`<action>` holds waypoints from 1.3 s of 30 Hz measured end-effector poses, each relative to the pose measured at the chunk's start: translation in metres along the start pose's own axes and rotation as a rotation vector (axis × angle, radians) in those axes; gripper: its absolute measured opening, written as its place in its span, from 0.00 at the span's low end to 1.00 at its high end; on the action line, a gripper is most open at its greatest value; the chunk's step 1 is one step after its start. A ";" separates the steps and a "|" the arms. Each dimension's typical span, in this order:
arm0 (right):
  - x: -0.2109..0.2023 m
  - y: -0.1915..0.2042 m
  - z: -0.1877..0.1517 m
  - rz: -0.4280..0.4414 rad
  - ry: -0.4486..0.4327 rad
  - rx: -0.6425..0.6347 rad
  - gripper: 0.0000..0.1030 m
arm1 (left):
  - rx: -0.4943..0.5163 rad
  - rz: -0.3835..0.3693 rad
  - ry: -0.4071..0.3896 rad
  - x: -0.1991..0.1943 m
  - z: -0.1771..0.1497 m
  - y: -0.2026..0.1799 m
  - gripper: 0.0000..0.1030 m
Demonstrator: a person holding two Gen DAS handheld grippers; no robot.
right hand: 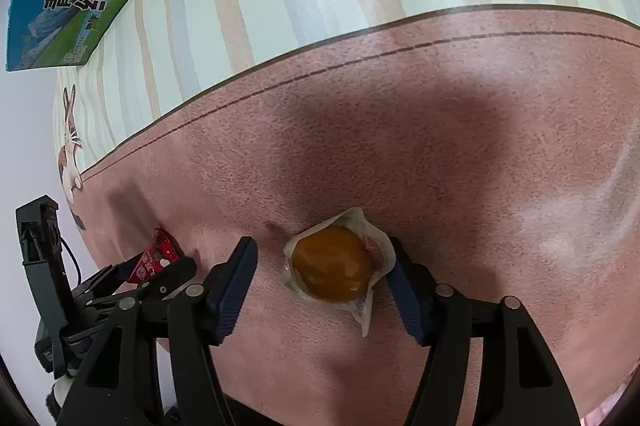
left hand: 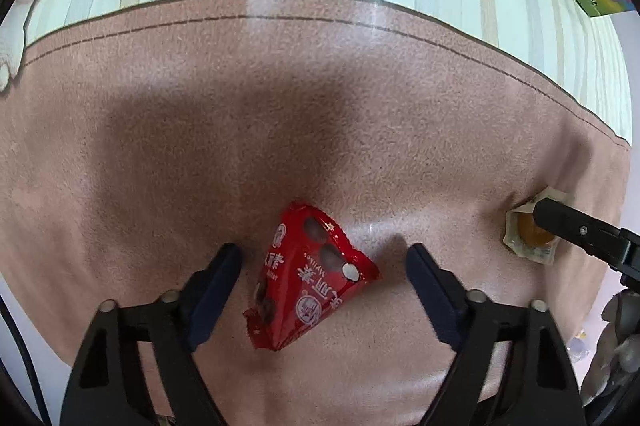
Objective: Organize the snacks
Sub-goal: 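Grasp the red triangle candy with the left tool while the right tool grasps the round cake, then carry both held snacks over the box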
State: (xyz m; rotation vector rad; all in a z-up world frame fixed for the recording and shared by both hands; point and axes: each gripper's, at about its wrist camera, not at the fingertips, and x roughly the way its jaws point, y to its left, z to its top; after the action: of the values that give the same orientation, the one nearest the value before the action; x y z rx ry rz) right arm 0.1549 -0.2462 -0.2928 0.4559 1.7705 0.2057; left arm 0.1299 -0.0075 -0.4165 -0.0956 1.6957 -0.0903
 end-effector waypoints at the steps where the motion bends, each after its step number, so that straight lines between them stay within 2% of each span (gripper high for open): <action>1: 0.006 0.009 0.003 -0.007 0.002 -0.006 0.69 | 0.003 0.007 -0.001 0.001 0.000 -0.002 0.69; 5: 0.010 0.023 0.002 -0.032 0.005 -0.028 0.69 | 0.008 0.027 -0.004 -0.001 0.005 -0.012 0.57; 9: 0.017 0.033 0.002 -0.055 0.005 -0.049 0.69 | 0.012 0.034 -0.006 0.001 0.005 -0.015 0.51; 11: 0.020 0.039 0.001 -0.071 0.001 -0.061 0.69 | 0.015 0.033 -0.006 -0.002 0.016 -0.013 0.50; 14: 0.025 0.046 0.001 -0.084 0.001 -0.072 0.69 | 0.014 0.025 -0.007 -0.008 0.015 -0.008 0.50; 19: 0.019 0.041 0.002 -0.061 0.014 -0.054 0.69 | -0.002 -0.060 0.042 -0.003 0.010 0.004 0.58; 25: 0.017 0.037 0.004 -0.065 0.024 -0.058 0.70 | 0.007 -0.055 0.050 0.001 0.006 0.008 0.58; 26: 0.018 0.038 0.004 -0.068 0.026 -0.062 0.71 | 0.000 -0.053 0.047 0.000 0.006 0.009 0.58; 29: 0.022 0.043 0.003 -0.090 0.031 -0.085 0.70 | 0.000 -0.025 0.025 -0.001 0.005 0.008 0.48; 30: 0.022 0.045 0.003 -0.097 0.028 -0.092 0.69 | -0.001 -0.025 0.020 -0.004 0.004 0.008 0.47; 31: 0.022 0.047 0.002 -0.108 0.022 -0.100 0.63 | -0.002 -0.026 0.017 -0.005 0.003 0.009 0.46; 32: 0.022 0.049 0.001 -0.122 0.015 -0.111 0.52 | -0.004 -0.026 0.013 -0.007 0.003 0.010 0.45; 39: 0.015 0.050 -0.011 -0.113 -0.016 -0.130 0.51 | -0.012 -0.025 -0.006 -0.022 0.005 0.010 0.45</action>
State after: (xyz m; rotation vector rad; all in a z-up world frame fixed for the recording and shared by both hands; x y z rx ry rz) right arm 0.1514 -0.1935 -0.2847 0.2625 1.7493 0.2347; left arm 0.1378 0.0052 -0.3971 -0.1253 1.6892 -0.0983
